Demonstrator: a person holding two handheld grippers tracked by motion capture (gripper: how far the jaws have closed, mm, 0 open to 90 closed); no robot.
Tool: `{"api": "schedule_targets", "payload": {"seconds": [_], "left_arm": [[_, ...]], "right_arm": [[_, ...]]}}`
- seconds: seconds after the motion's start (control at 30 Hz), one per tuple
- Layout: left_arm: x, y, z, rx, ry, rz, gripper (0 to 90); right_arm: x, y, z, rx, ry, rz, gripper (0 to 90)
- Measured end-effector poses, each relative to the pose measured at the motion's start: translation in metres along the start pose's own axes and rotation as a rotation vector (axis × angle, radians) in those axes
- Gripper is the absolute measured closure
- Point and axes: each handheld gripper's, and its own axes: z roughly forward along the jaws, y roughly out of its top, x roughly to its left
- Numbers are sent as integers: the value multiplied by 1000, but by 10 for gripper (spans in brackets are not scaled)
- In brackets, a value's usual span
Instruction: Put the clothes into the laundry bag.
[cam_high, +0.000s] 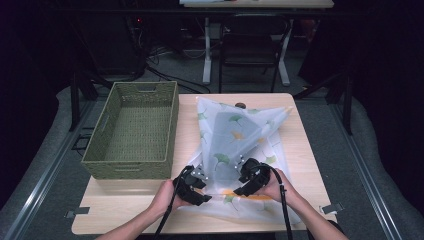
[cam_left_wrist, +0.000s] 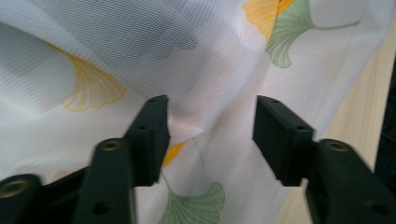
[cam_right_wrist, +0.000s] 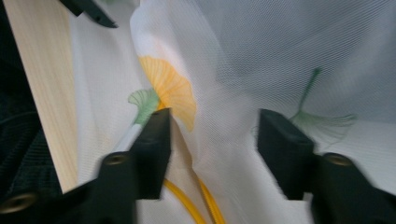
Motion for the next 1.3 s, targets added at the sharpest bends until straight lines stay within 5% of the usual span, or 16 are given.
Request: {"api": "schedule_targets", "payload": {"seconds": [0.3, 0.63, 0.93, 1.3], "left_arm": [[-6, -4, -38, -42, 46, -7, 192], [-10, -31, -89, -87, 151, -50, 147], [-7, -75, -132, -140, 247, -161, 134], [-6, -131, -147, -162, 310, -310, 115]], "right_arm": [[6, 3, -24, -82, -79, 45, 120], [17, -10, -51, -155, -164, 52, 30], [24, -40, -75, -191, -194, 92, 22], [30, -88, -92, -232, -253, 206, 29]]}}
